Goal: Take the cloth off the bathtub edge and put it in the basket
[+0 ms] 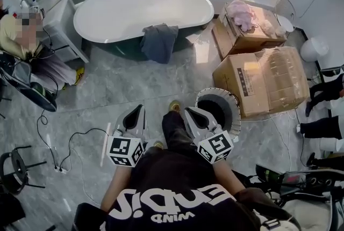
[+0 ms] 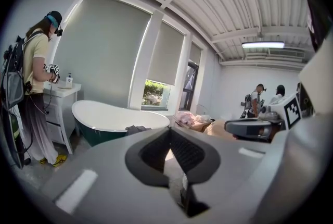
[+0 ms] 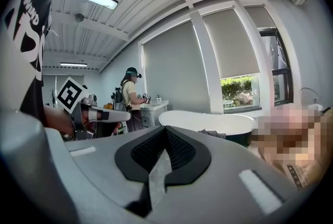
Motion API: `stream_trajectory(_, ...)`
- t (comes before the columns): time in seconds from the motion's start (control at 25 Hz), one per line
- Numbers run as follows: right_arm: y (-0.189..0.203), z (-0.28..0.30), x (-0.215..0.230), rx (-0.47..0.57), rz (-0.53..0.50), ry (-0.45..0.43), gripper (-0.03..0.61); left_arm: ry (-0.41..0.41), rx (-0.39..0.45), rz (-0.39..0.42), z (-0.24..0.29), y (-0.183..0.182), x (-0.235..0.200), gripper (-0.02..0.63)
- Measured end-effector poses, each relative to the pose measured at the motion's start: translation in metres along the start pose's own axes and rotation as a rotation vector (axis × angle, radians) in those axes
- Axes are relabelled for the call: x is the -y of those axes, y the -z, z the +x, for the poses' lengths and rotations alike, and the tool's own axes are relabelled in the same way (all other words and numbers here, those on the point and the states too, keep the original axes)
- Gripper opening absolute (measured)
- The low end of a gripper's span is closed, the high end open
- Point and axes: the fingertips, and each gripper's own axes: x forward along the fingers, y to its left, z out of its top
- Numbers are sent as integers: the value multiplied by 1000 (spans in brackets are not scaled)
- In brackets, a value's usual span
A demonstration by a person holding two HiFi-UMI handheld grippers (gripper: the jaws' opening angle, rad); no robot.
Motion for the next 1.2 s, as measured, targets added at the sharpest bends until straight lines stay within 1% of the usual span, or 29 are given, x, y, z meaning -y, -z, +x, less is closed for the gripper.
stream_trajectory(0.28, 2, 27, 26, -13, 2, -13, 9, -21, 5, -27, 29, -2, -17, -5)
stream_trajectory(0.44, -1, 46, 43, -18, 13, -5, 9, -17, -11, -17, 46, -6, -27, -5)
stream_trajectory(0.72, 1, 83, 79, -48, 23, 8, 9, -5, -27, -28, 98, -13, -48, -5)
stream_trajectory(0.88, -14, 107, 105, -58, 22, 12, 9, 4, -32, -31, 130, -30, -61, -5)
stream_trajectory(1.2, -36, 149, 158, -68, 19, -4, 9, -16, -19, -23, 191, -66, -81, -5)
